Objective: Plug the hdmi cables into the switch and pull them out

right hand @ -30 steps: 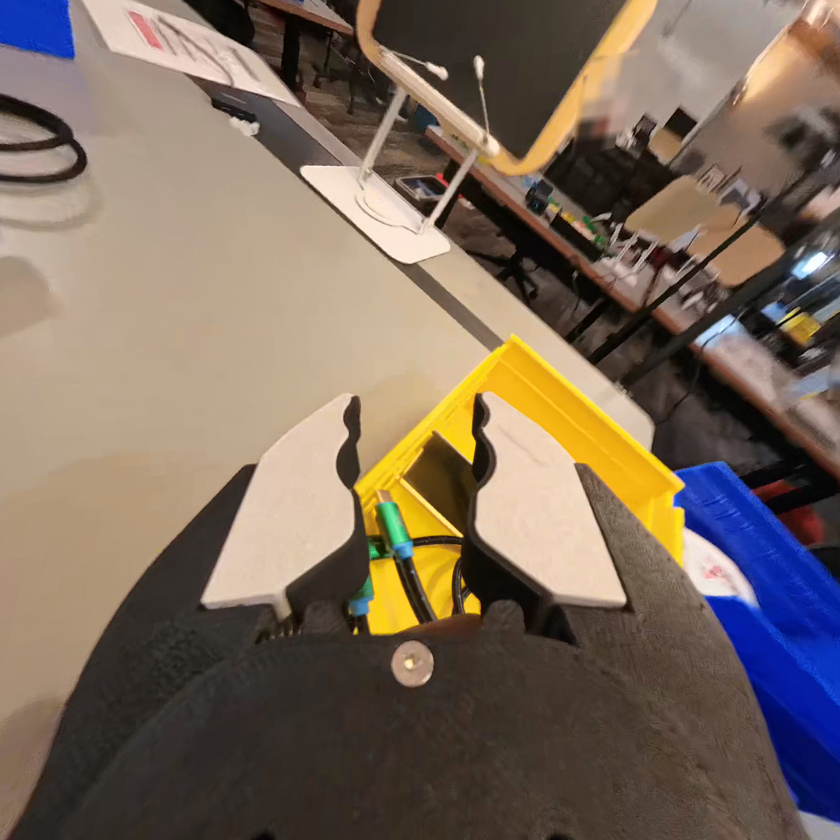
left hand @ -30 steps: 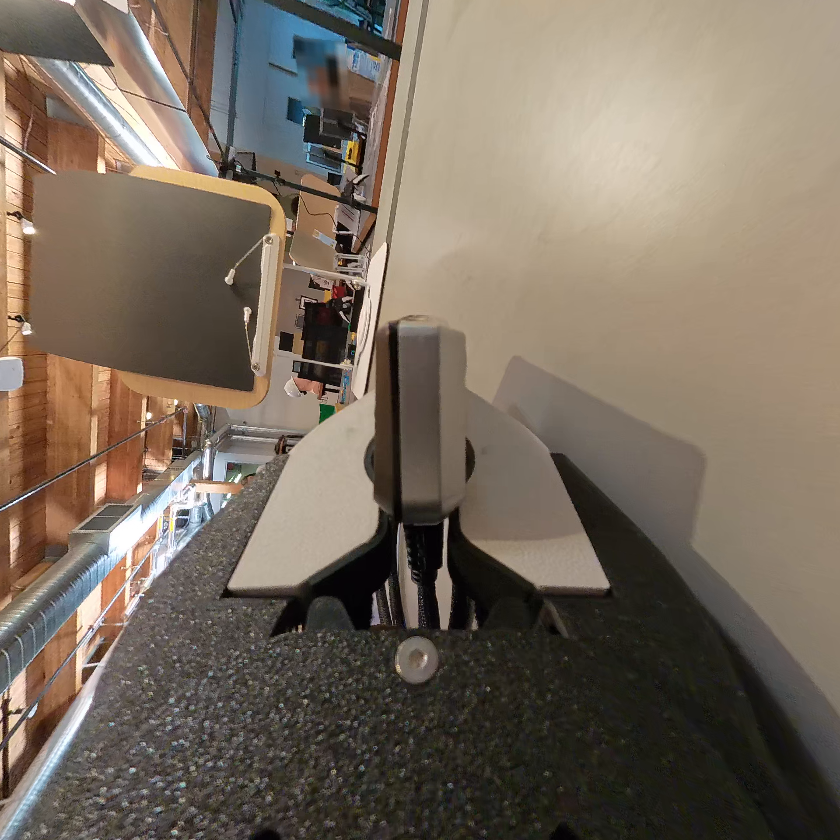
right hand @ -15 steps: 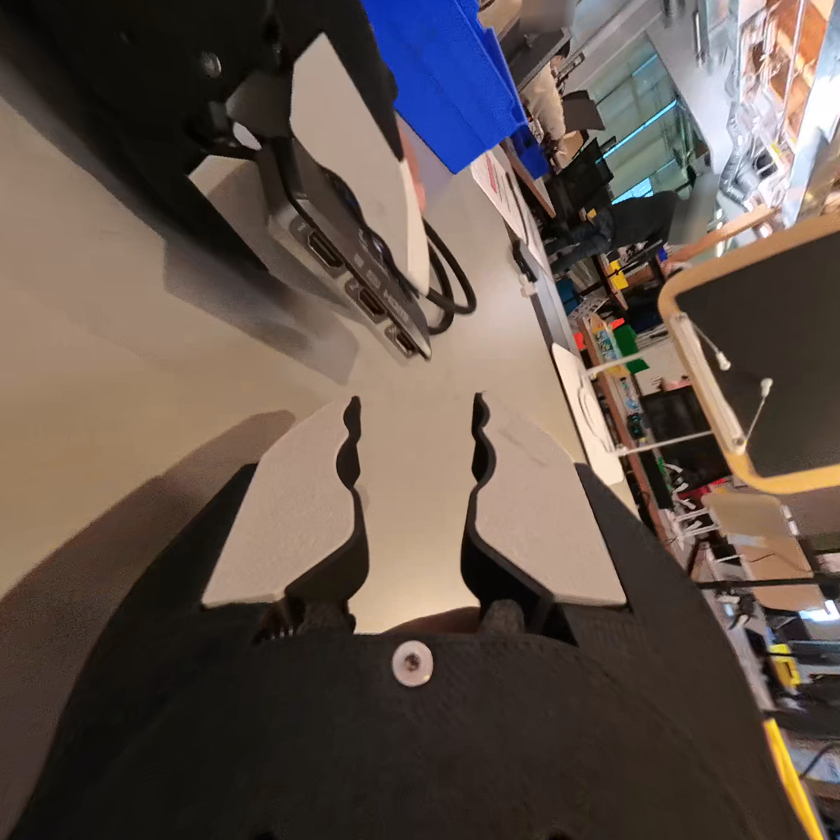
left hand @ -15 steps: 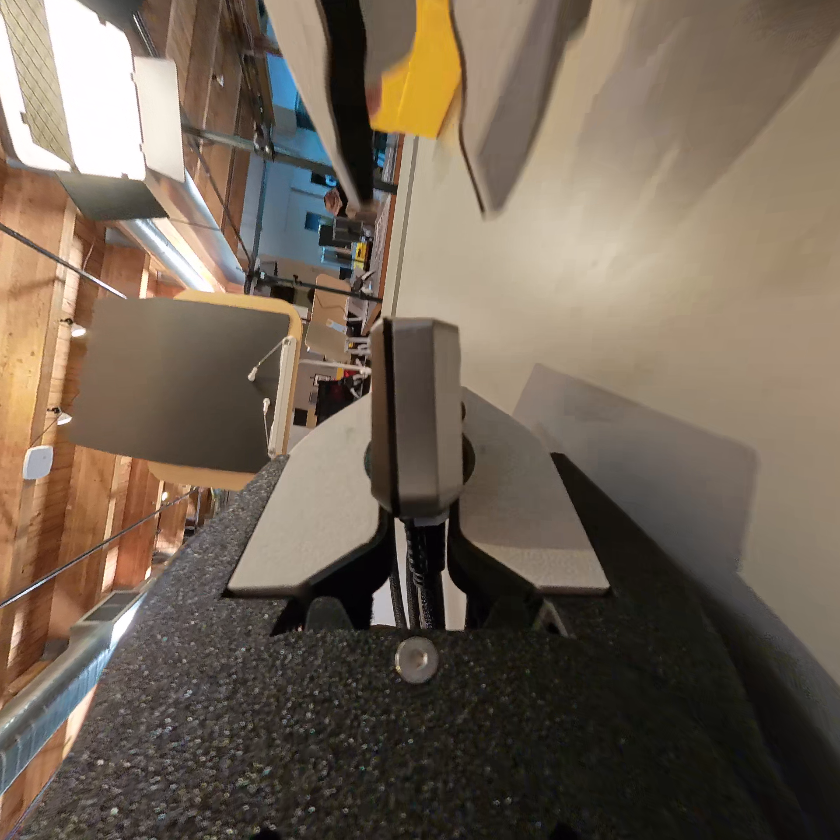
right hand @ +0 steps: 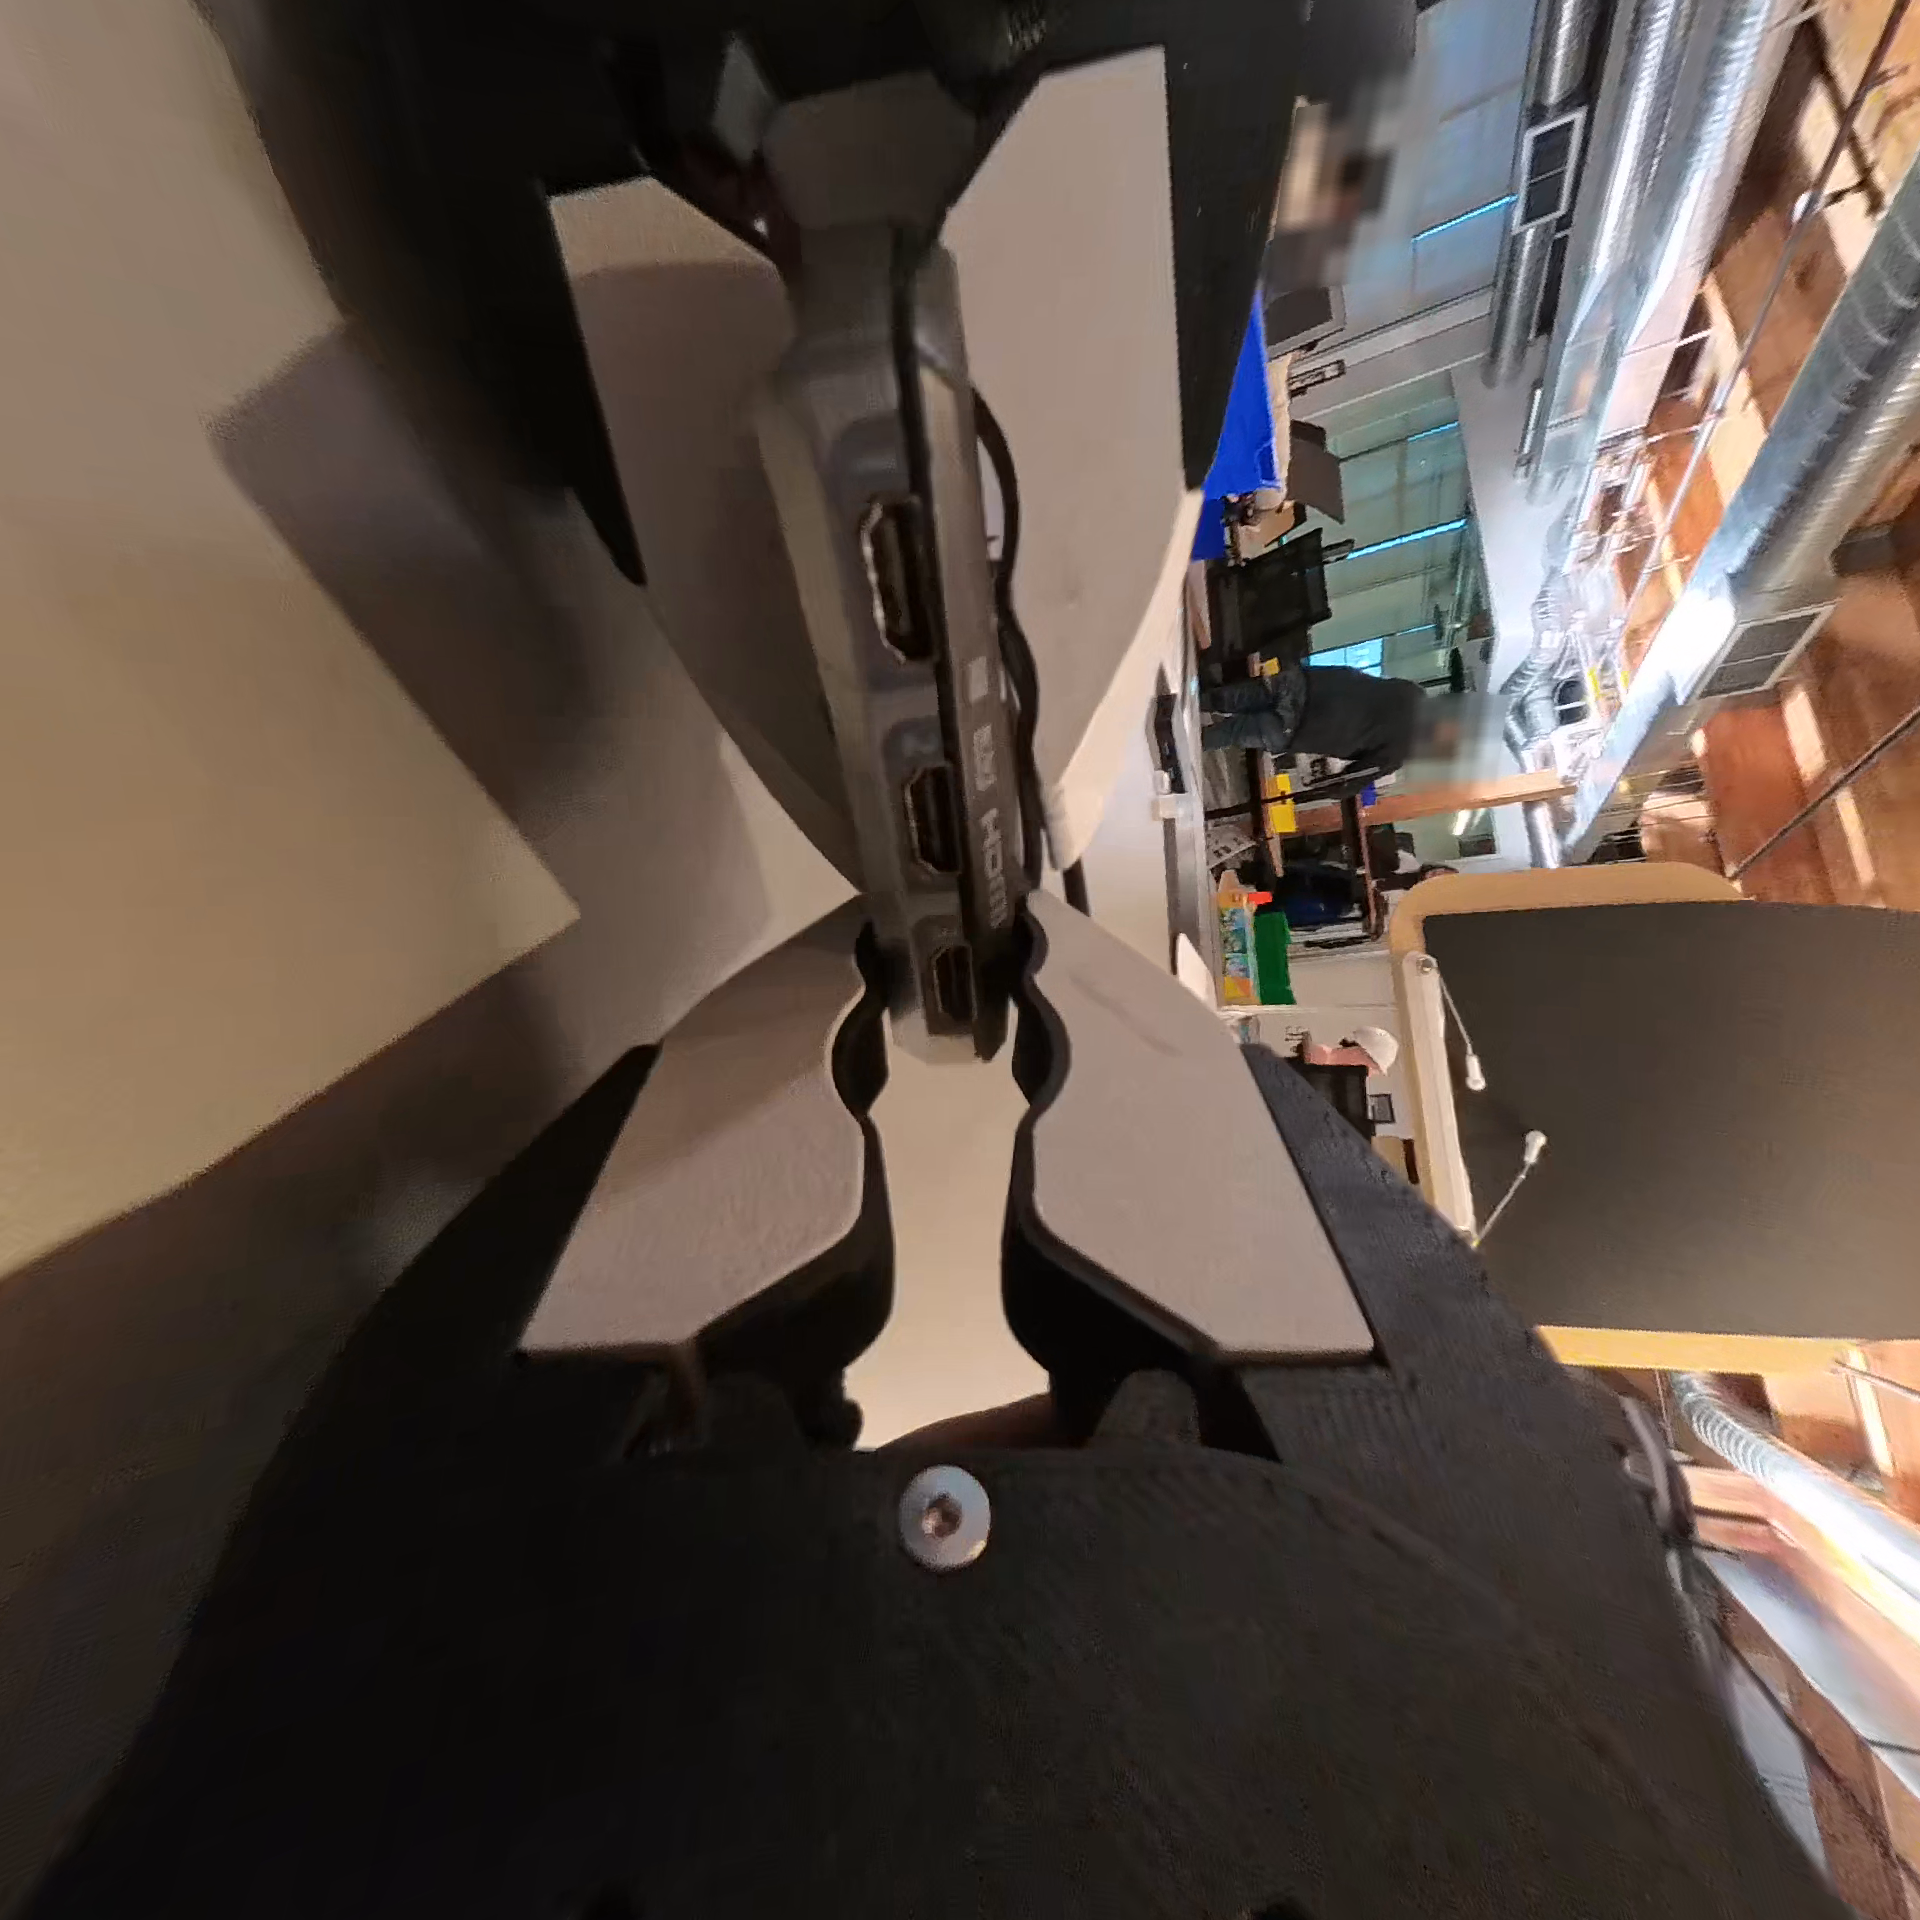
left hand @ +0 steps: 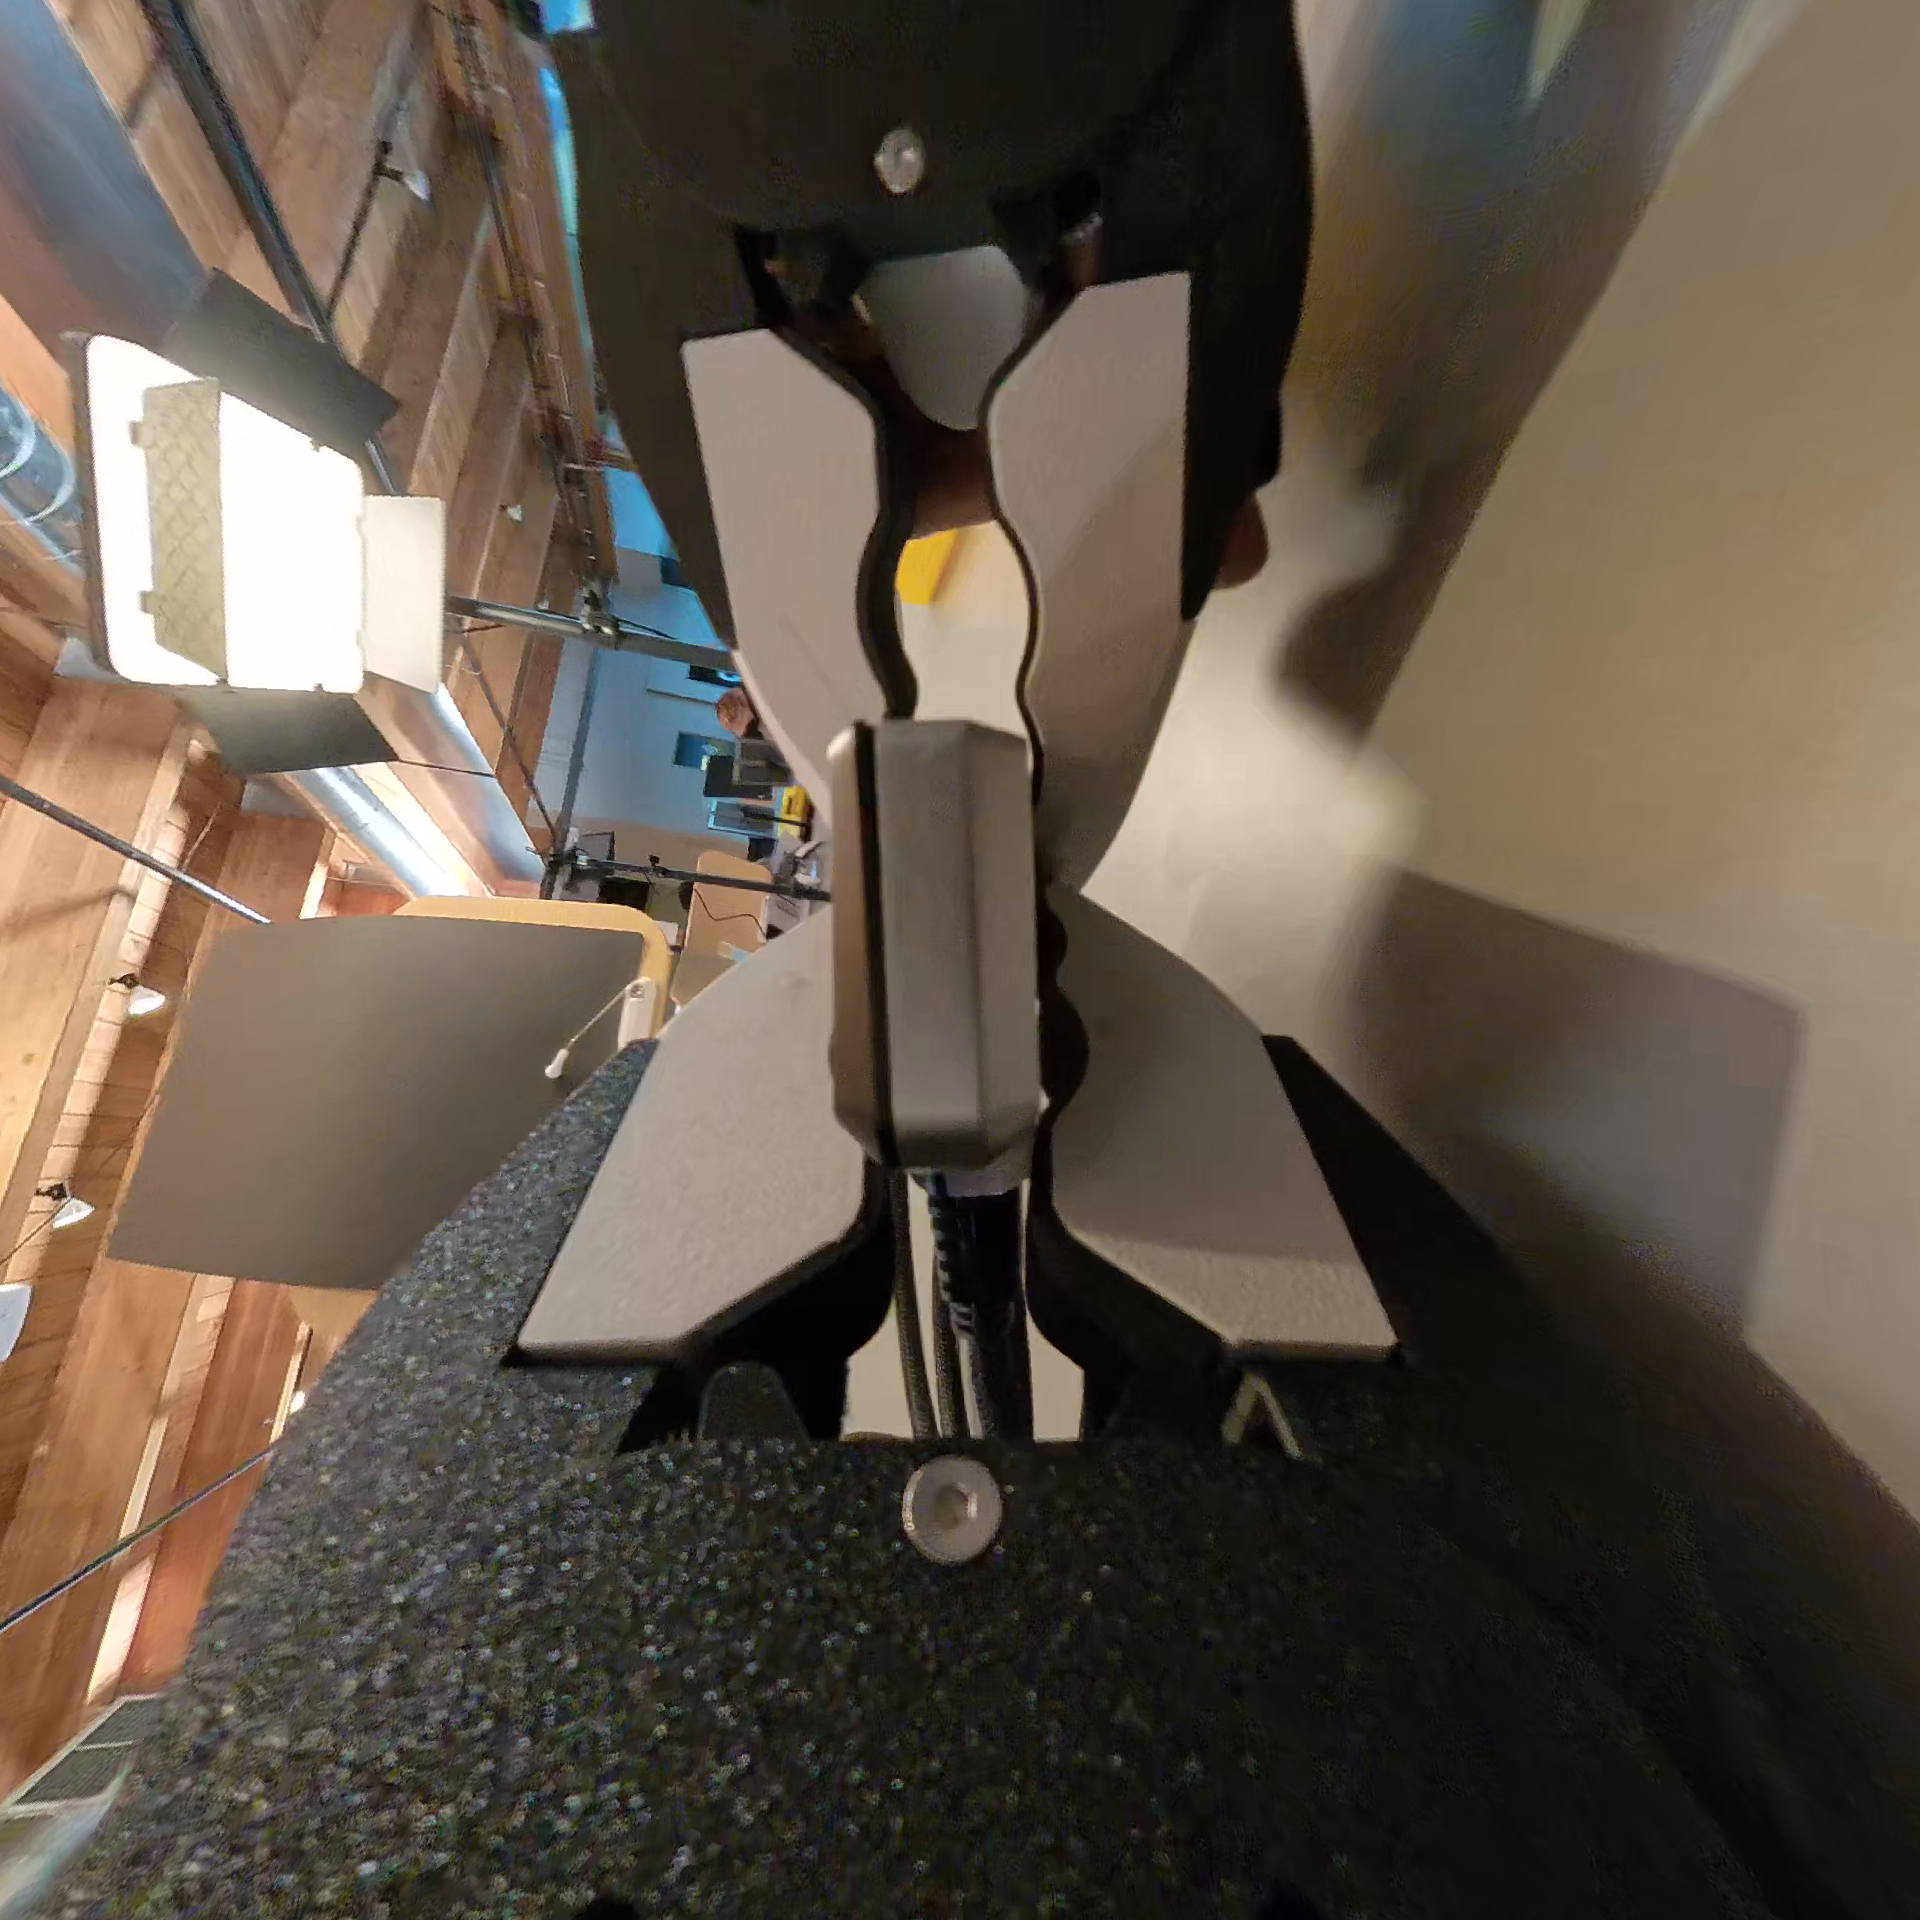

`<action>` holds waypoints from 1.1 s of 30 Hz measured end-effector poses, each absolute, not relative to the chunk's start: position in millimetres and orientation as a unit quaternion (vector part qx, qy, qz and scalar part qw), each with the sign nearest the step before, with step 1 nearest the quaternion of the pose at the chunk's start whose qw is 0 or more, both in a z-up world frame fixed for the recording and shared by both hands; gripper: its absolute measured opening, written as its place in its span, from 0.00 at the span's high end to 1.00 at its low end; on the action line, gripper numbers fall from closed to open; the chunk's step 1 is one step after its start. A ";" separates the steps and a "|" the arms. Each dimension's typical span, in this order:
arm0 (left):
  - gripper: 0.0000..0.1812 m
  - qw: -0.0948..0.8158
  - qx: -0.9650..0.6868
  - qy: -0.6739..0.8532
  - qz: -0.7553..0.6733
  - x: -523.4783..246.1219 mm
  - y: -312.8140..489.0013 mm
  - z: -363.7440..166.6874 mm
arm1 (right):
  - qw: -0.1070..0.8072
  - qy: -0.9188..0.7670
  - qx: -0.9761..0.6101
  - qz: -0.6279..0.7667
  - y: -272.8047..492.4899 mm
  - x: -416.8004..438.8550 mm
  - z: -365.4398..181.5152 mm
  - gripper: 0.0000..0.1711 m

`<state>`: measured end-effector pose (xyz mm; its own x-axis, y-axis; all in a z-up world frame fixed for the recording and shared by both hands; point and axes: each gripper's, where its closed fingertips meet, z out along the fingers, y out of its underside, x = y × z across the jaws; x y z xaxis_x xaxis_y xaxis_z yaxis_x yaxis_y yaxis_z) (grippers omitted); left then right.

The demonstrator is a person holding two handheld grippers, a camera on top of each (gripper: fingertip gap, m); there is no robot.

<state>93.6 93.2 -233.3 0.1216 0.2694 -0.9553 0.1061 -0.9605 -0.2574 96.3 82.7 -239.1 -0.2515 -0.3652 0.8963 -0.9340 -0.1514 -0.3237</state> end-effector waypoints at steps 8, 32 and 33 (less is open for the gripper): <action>0.80 0.078 -0.696 -0.130 0.701 96.9 91.8 -208.8 | 0.313 -0.597 0.524 0.520 92.5 66.1 -221.3 0.88; 0.81 0.045 -0.674 -0.169 0.718 95.3 70.8 -204.5 | 0.449 -0.650 0.232 0.567 207.4 -205.7 -6.0 0.88; 0.81 0.043 -0.676 -0.168 0.716 94.5 70.9 -205.6 | 0.471 -0.650 0.226 0.552 210.7 -218.4 -3.0 0.88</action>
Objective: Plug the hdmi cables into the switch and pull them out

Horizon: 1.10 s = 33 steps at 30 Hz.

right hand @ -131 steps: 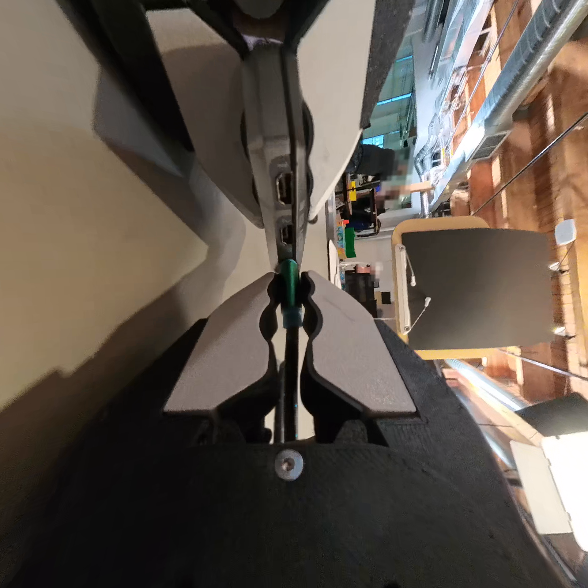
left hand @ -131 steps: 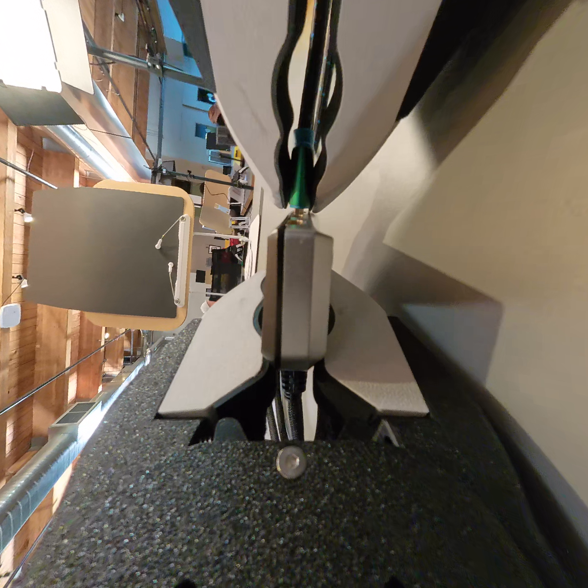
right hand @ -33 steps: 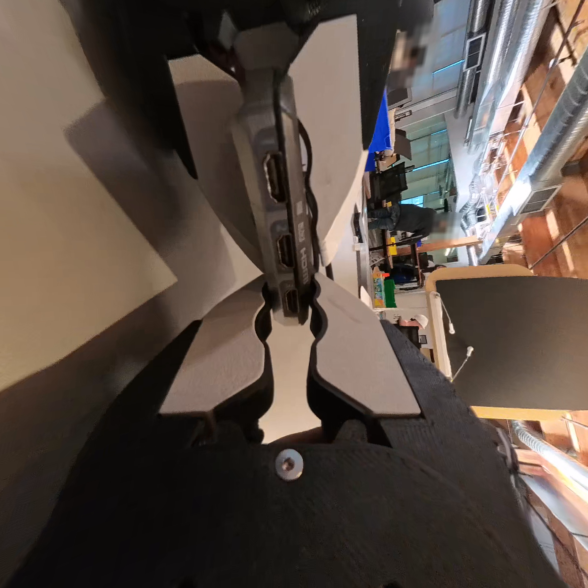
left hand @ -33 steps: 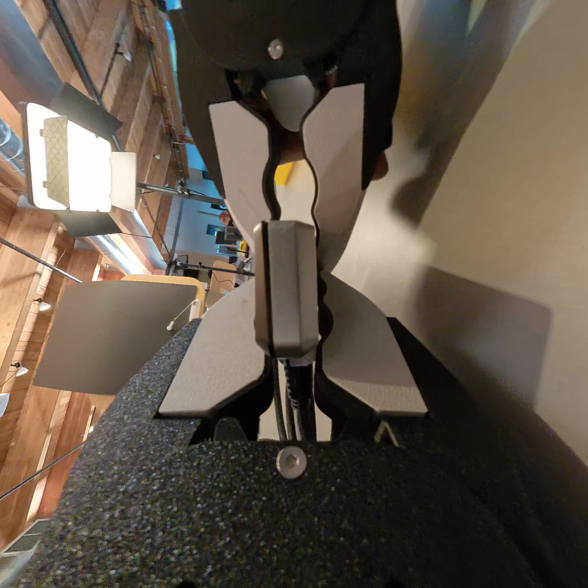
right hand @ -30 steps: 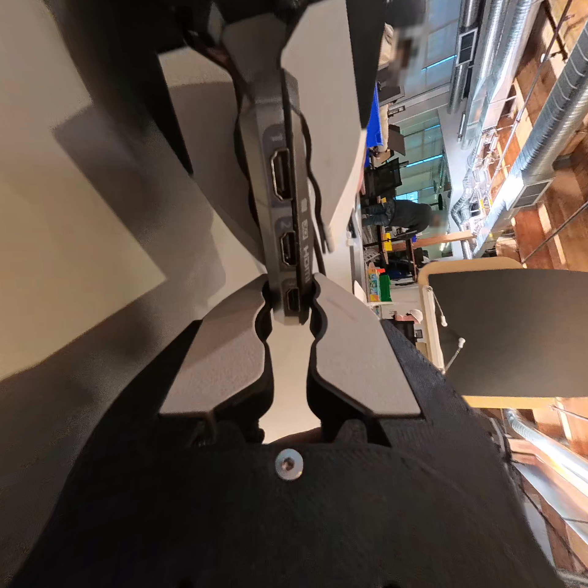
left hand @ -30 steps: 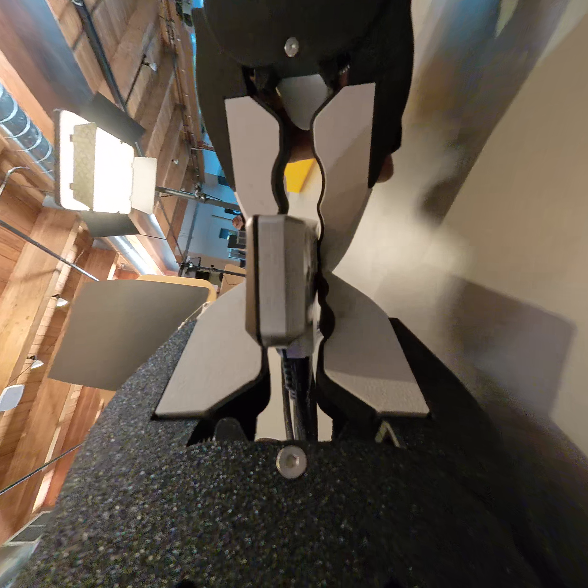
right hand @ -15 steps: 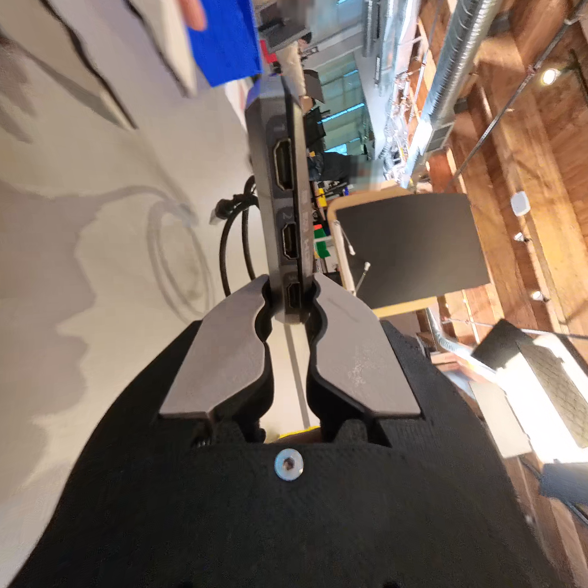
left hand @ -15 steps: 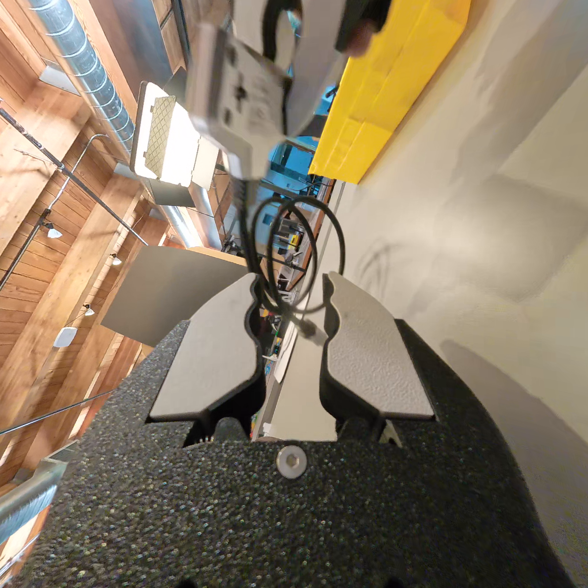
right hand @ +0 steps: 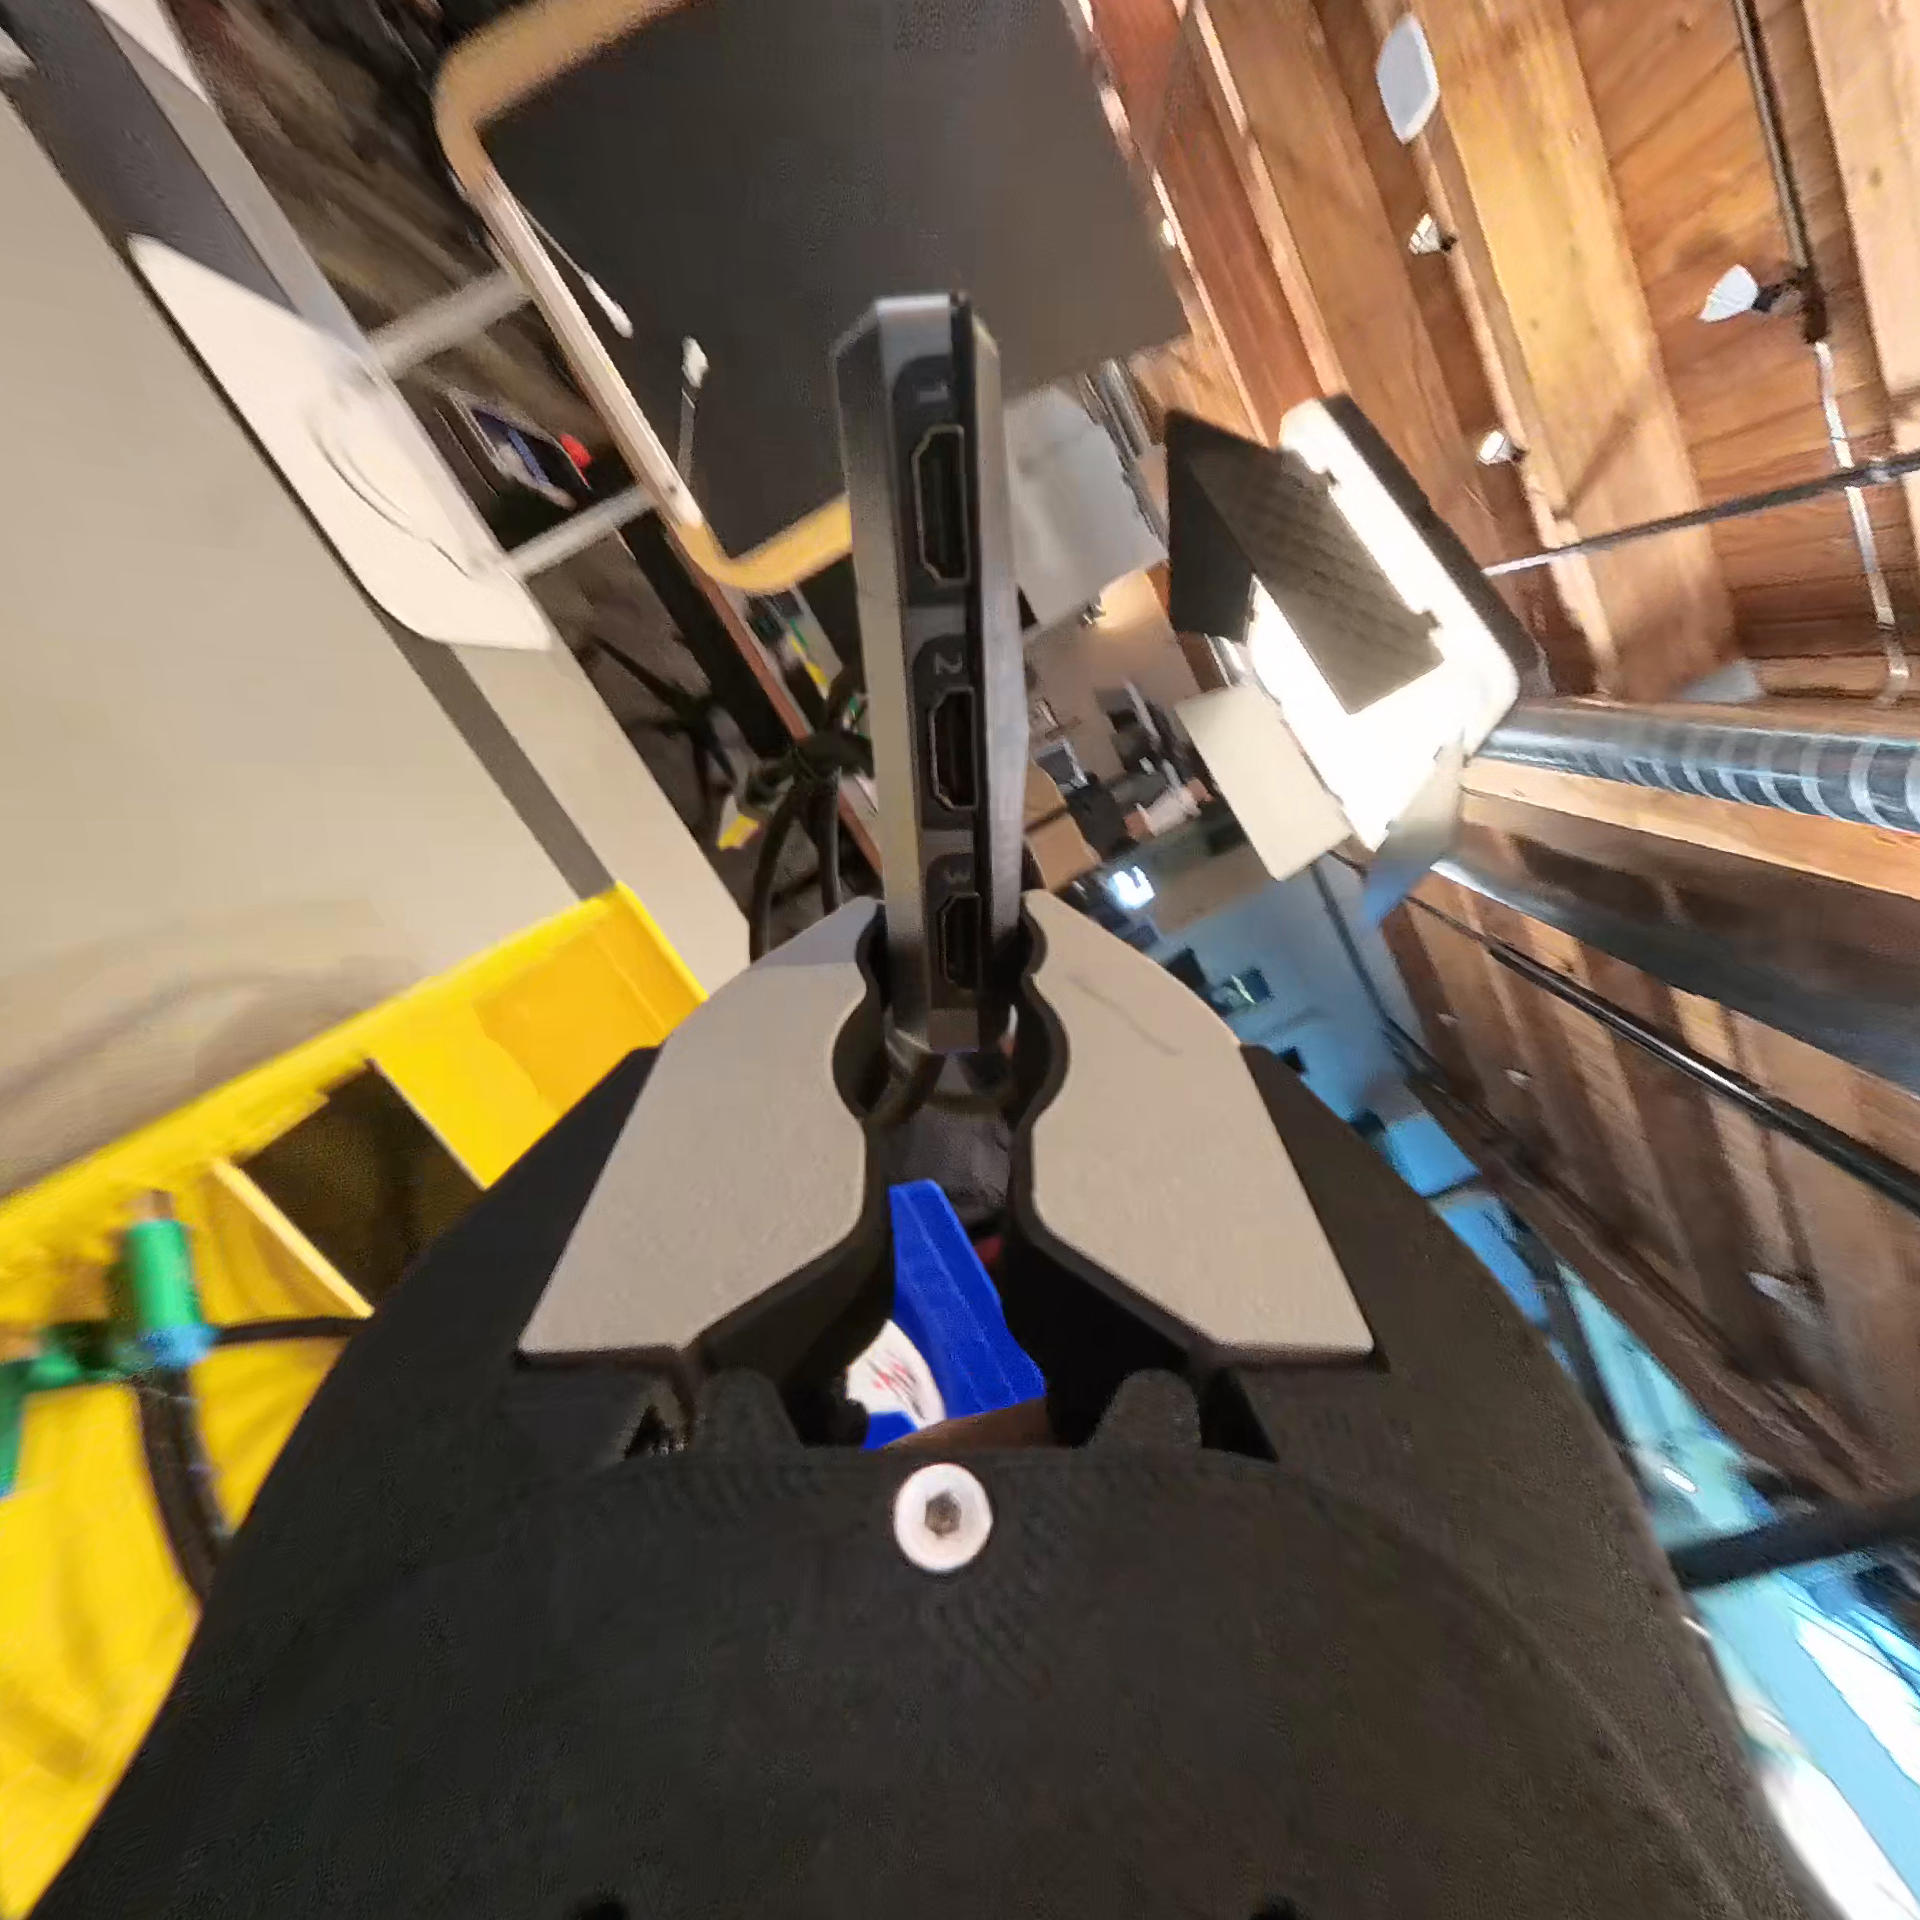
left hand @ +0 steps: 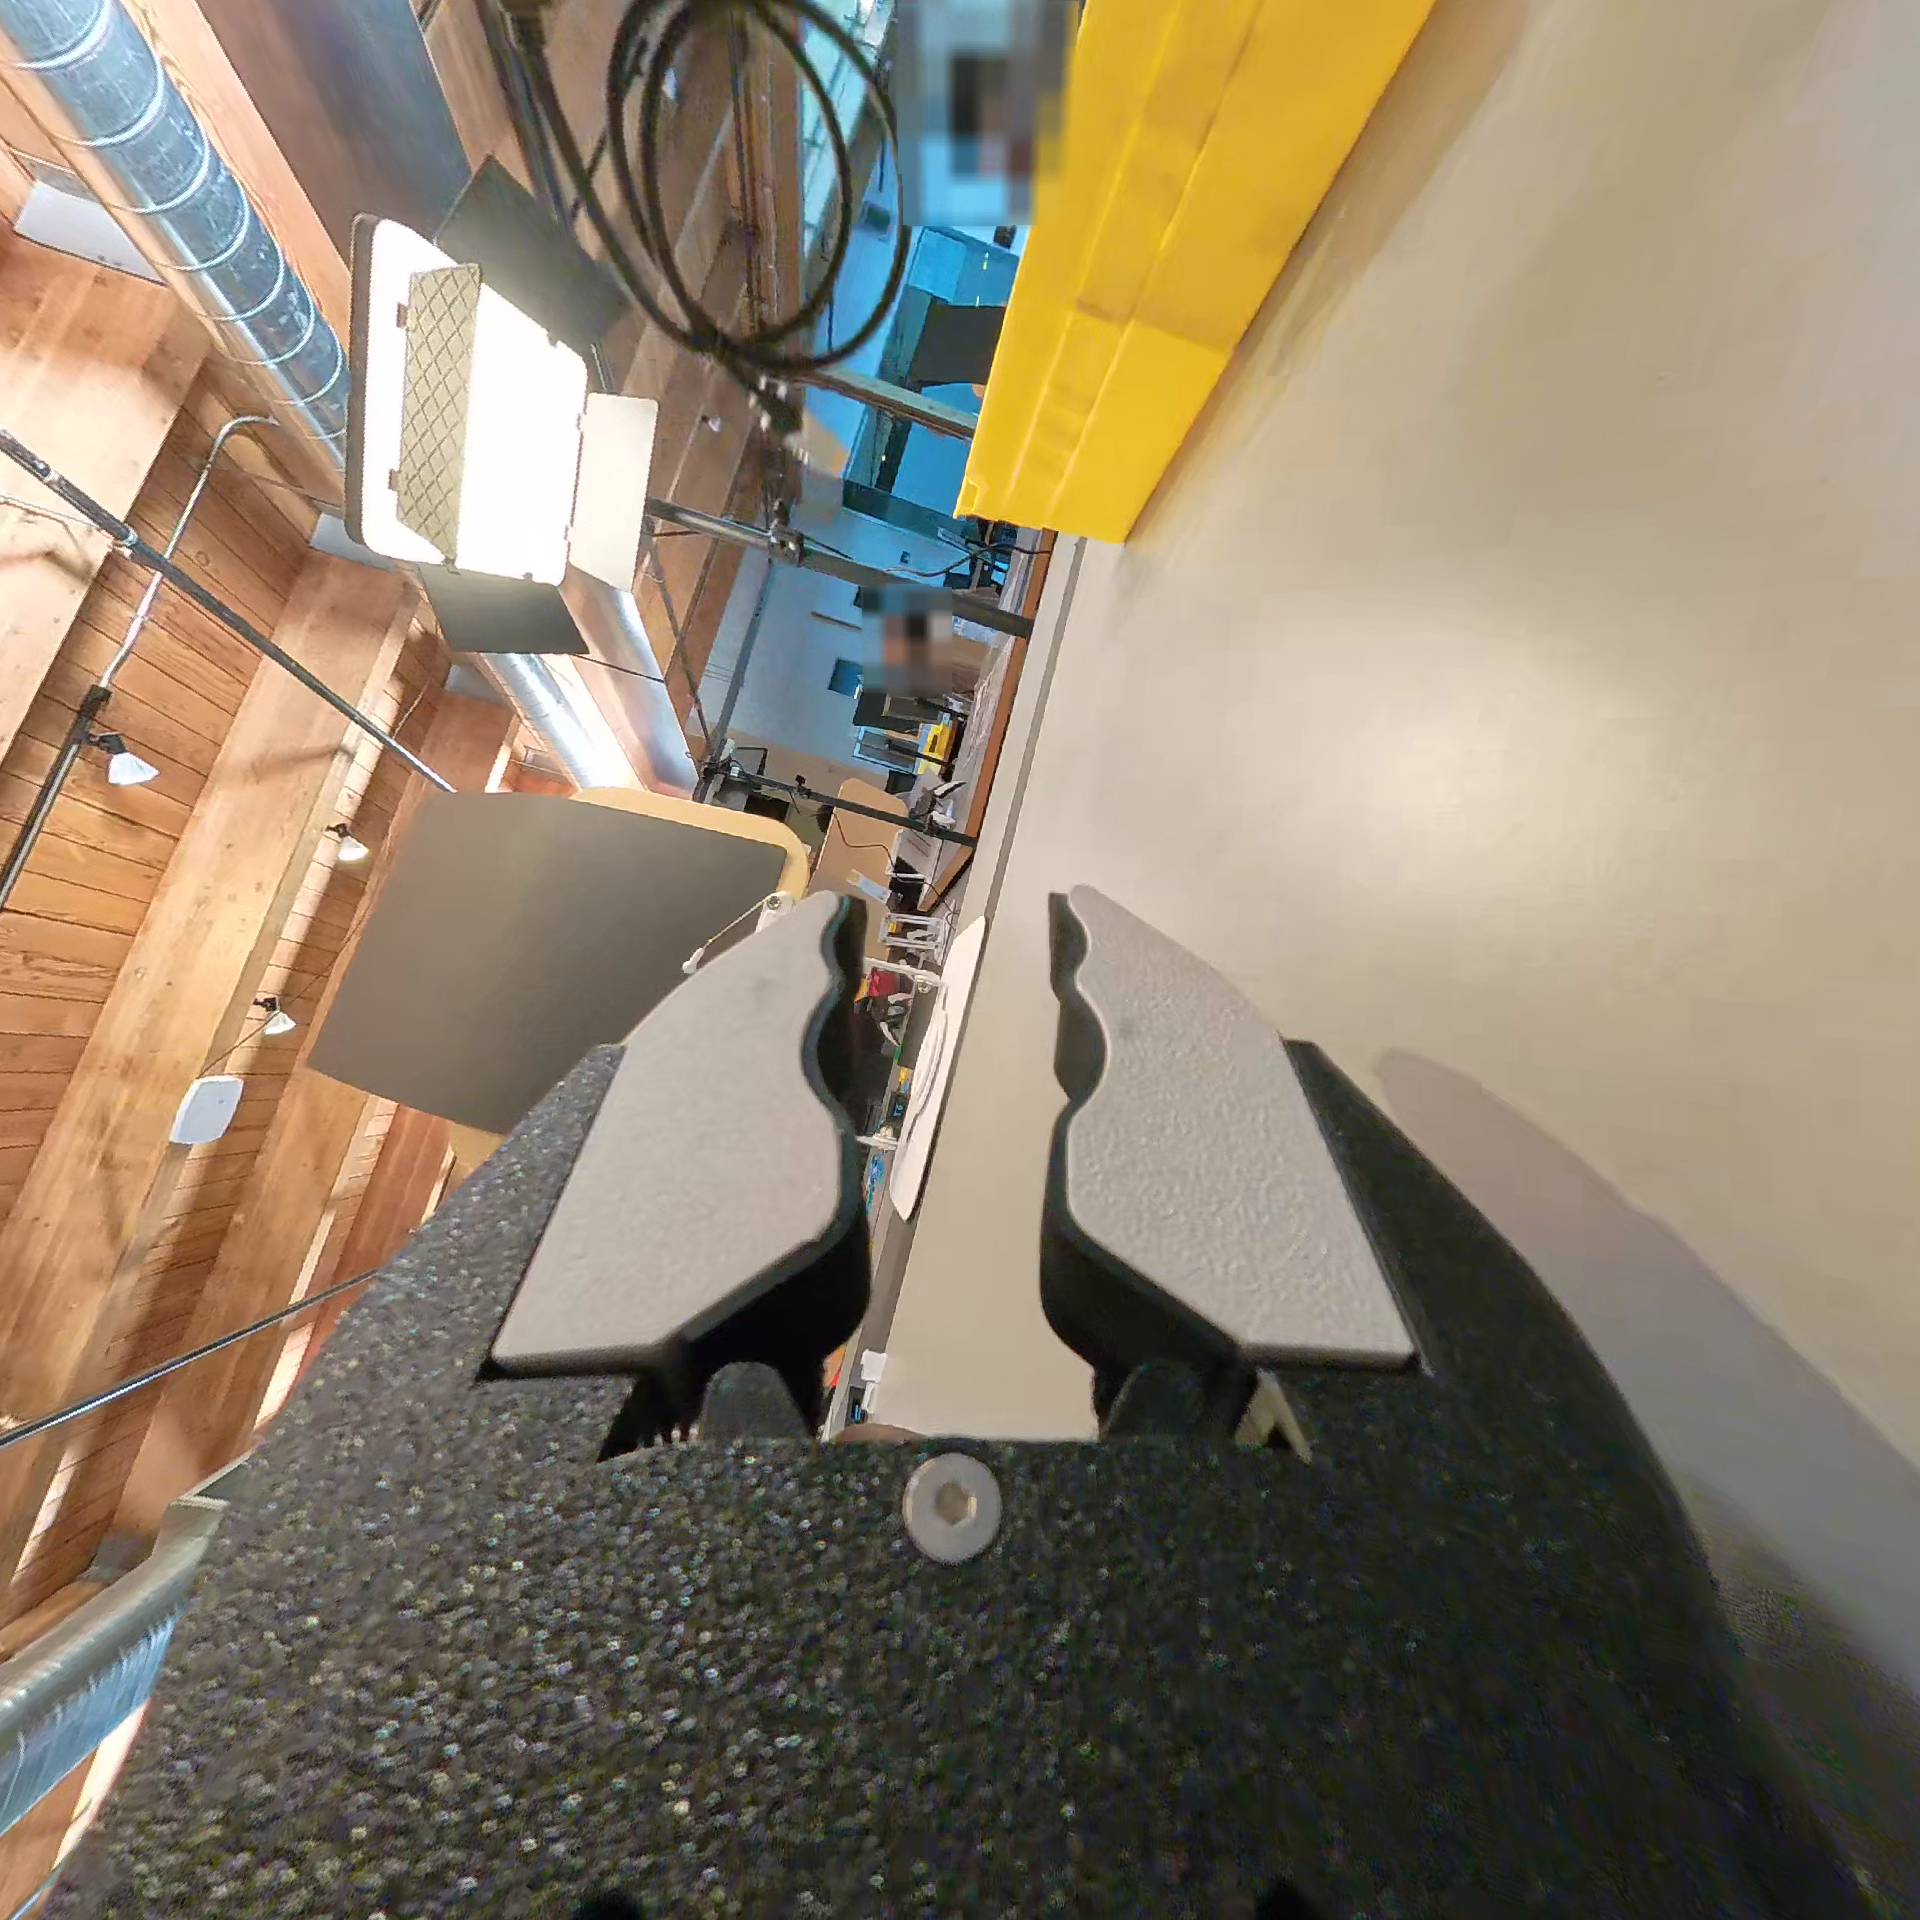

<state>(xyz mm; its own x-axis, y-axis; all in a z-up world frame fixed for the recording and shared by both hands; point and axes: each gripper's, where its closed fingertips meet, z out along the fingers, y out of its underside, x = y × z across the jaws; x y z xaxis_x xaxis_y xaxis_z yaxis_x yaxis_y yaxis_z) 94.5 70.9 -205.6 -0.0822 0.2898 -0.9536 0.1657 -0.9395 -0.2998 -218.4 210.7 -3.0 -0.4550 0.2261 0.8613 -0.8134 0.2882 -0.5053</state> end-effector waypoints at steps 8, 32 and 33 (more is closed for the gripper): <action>0.81 0.030 -0.683 -0.166 0.711 93.2 69.9 -210.5 | 0.599 -0.690 0.249 0.322 193.9 -292.4 -56.1 0.88; 0.82 0.029 -0.685 -0.156 0.711 96.6 73.1 -209.5 | 0.503 -0.784 0.363 0.021 133.7 -331.6 -191.8 0.81; 0.82 0.028 -0.685 -0.156 0.711 96.4 73.0 -209.7 | 0.480 -0.796 0.368 0.028 135.5 -328.1 -194.3 0.82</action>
